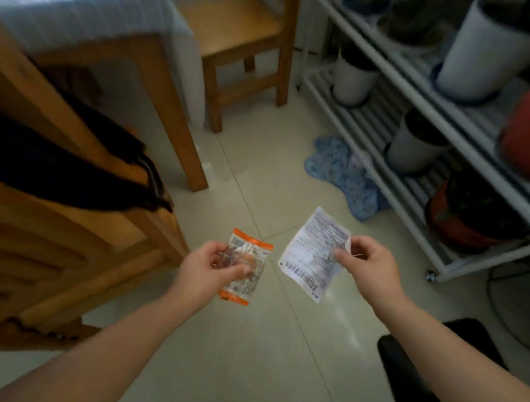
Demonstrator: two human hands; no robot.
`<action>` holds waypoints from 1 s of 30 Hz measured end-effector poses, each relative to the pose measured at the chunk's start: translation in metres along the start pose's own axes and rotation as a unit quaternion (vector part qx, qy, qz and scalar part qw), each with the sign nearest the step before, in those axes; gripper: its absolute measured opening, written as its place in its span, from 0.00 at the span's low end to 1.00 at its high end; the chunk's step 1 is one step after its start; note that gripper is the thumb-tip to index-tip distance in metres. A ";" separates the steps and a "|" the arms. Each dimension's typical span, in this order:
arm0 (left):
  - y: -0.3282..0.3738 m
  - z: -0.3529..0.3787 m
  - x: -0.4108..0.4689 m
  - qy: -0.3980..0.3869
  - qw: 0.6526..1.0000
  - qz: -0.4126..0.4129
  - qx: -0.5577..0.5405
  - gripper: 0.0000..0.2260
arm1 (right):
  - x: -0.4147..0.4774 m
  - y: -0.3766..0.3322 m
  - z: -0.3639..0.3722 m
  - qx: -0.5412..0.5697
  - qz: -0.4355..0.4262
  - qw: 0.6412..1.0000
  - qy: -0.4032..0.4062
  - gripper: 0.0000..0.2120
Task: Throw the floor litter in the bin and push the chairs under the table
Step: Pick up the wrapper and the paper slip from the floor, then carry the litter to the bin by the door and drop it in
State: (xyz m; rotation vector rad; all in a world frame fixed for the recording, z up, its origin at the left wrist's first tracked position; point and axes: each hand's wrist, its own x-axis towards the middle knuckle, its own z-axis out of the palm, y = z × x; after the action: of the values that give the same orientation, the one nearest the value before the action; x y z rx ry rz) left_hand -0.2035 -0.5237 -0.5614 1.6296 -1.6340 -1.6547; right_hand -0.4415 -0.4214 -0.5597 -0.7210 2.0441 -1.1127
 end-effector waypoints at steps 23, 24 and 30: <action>0.241 -0.275 -0.353 0.295 0.933 0.191 -0.081 0.14 | -0.218 -0.445 -0.025 0.081 -0.219 0.946 -0.225 0.09; 0.231 -0.292 -0.365 0.317 0.926 0.183 -0.091 0.14 | -0.229 -0.452 -0.009 0.079 -0.224 0.940 -0.244 0.09; 0.153 -0.390 -0.445 0.405 0.886 0.153 -0.169 0.11 | -0.317 -0.478 0.101 0.063 -0.230 0.906 -0.350 0.09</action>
State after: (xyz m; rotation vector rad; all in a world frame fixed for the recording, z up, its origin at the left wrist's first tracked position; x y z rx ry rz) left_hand 0.1847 -0.3957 -0.1073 1.4769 -1.0249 -0.8381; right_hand -0.1023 -0.4664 -0.0880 -1.3521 1.2099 -1.0130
